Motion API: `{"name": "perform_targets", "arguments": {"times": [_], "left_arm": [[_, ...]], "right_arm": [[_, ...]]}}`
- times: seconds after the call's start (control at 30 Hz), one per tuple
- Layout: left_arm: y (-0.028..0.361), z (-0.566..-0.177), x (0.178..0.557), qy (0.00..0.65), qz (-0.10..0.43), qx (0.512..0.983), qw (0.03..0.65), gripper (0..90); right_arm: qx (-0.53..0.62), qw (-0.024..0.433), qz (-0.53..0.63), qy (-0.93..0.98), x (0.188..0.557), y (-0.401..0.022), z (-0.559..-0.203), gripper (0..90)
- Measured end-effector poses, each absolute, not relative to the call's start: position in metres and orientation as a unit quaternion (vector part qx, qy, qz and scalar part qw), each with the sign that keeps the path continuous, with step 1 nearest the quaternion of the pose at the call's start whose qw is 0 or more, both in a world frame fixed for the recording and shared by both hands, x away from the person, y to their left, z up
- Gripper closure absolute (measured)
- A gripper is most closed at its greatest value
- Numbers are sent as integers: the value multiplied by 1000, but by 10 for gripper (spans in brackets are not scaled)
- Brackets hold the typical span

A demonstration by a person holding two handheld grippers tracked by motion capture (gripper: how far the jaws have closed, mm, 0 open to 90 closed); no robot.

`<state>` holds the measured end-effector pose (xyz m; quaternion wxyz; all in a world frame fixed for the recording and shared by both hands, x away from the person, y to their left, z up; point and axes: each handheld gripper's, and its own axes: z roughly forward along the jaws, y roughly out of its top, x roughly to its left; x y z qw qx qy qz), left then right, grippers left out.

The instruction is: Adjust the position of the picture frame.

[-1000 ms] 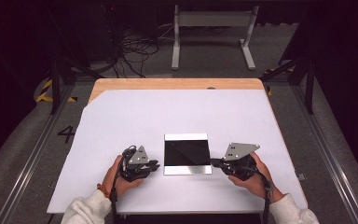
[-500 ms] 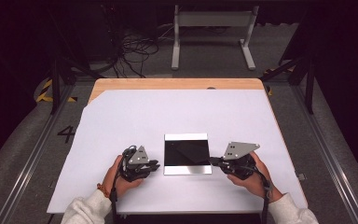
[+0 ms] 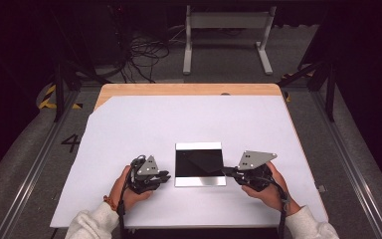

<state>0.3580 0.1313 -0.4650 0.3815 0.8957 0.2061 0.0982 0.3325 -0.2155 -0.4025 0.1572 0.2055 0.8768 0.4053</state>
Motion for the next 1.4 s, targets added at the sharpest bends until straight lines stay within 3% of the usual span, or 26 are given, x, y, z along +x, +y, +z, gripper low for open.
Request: {"name": "perform_targets", "arguments": {"times": [1.4], "left_arm": [[135,-465,361,204,90,893,392,813]], "right_arm": [[202,162,416,871,337,-211,-396,900]]}}
